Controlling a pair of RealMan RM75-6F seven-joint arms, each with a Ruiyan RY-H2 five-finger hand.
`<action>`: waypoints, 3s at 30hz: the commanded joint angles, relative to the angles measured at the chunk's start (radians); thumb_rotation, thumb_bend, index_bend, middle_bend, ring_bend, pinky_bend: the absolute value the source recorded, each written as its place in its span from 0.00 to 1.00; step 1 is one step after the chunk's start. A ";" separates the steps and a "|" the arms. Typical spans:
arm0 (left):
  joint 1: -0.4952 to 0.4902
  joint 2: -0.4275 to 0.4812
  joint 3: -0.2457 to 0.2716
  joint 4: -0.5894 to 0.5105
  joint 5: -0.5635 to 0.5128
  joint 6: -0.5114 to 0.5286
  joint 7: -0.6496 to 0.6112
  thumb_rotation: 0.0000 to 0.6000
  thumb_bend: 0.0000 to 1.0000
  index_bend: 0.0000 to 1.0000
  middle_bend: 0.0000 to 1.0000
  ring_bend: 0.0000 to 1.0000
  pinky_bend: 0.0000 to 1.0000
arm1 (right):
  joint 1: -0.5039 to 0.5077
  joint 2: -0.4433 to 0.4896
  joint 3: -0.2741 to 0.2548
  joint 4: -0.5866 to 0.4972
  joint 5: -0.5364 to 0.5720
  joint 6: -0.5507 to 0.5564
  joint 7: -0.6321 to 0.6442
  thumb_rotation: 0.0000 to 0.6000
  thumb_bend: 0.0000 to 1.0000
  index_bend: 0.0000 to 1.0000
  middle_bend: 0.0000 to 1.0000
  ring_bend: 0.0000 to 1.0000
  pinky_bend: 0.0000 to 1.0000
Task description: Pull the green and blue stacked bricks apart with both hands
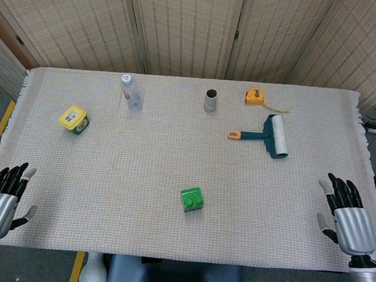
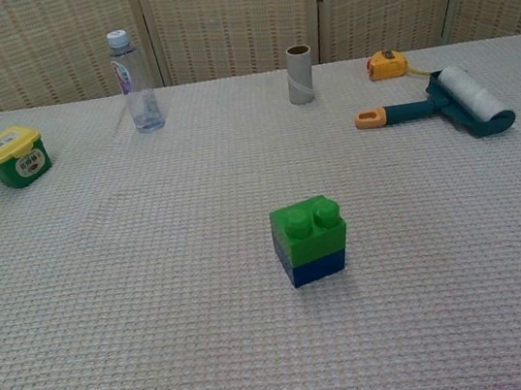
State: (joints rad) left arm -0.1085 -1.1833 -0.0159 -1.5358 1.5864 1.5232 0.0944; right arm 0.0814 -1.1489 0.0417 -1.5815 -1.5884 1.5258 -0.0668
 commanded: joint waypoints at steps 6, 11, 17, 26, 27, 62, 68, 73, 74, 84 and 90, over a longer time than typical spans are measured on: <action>-0.021 -0.001 0.010 0.008 0.018 -0.032 -0.030 1.00 0.36 0.00 0.00 0.00 0.03 | -0.024 0.010 -0.016 -0.014 -0.052 0.059 0.004 1.00 0.46 0.00 0.00 0.00 0.00; -0.051 -0.006 0.038 0.025 0.098 -0.041 -0.172 1.00 0.35 0.00 0.00 0.00 0.07 | -0.042 -0.003 -0.023 -0.008 -0.086 0.103 -0.015 1.00 0.46 0.00 0.00 0.00 0.00; -0.143 -0.114 0.045 0.149 0.115 -0.152 -0.430 1.00 0.29 0.01 0.04 0.00 0.01 | -0.032 -0.032 -0.020 0.000 -0.090 0.089 -0.030 1.00 0.46 0.00 0.00 0.00 0.00; -0.234 -0.129 0.001 0.030 -0.046 -0.372 -0.413 1.00 0.26 0.00 0.04 0.00 0.00 | -0.002 -0.039 -0.004 -0.015 -0.054 0.028 -0.008 1.00 0.46 0.00 0.00 0.00 0.00; -0.241 -0.125 -0.009 0.003 -0.071 -0.390 -0.410 1.00 0.26 0.00 0.04 0.00 0.00 | 0.008 -0.039 -0.001 -0.014 -0.050 0.012 0.006 1.00 0.46 0.00 0.00 0.00 0.00; -0.383 -0.483 -0.136 -0.128 -0.441 -0.476 -0.005 1.00 0.26 0.00 0.07 0.00 0.00 | 0.058 0.004 0.026 0.006 0.018 -0.061 0.157 1.00 0.46 0.00 0.00 0.00 0.00; -0.423 -0.542 -0.157 -0.120 -0.514 -0.512 0.043 1.00 0.26 0.00 0.08 0.00 0.00 | 0.056 0.012 0.034 0.008 0.032 -0.053 0.178 1.00 0.46 0.00 0.00 0.00 0.00; -0.447 -0.586 -0.166 -0.120 -0.566 -0.508 0.095 1.00 0.26 0.00 0.09 0.00 0.00 | 0.053 0.015 0.028 0.004 0.018 -0.044 0.188 1.00 0.46 0.00 0.00 0.00 0.00; -0.449 -0.596 -0.168 -0.119 -0.571 -0.502 0.102 1.00 0.26 0.00 0.09 0.00 0.00 | 0.053 0.016 0.025 0.002 0.016 -0.046 0.194 1.00 0.46 0.00 0.00 0.00 0.00; -0.470 -0.708 -0.208 -0.077 -0.570 -0.426 0.131 1.00 0.25 0.00 0.13 0.00 0.00 | 0.066 0.025 0.012 0.000 0.013 -0.080 0.211 1.00 0.46 0.00 0.00 0.00 0.00; -0.494 -0.752 -0.218 -0.043 -0.577 -0.434 0.147 1.00 0.25 0.00 0.14 0.00 0.00 | 0.073 0.021 0.011 0.015 0.008 -0.085 0.230 1.00 0.46 0.00 0.00 0.00 0.00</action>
State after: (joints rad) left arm -0.5966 -1.9250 -0.2305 -1.5887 1.0117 1.0911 0.2368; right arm 0.1523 -1.1267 0.0535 -1.5683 -1.5816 1.4452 0.1619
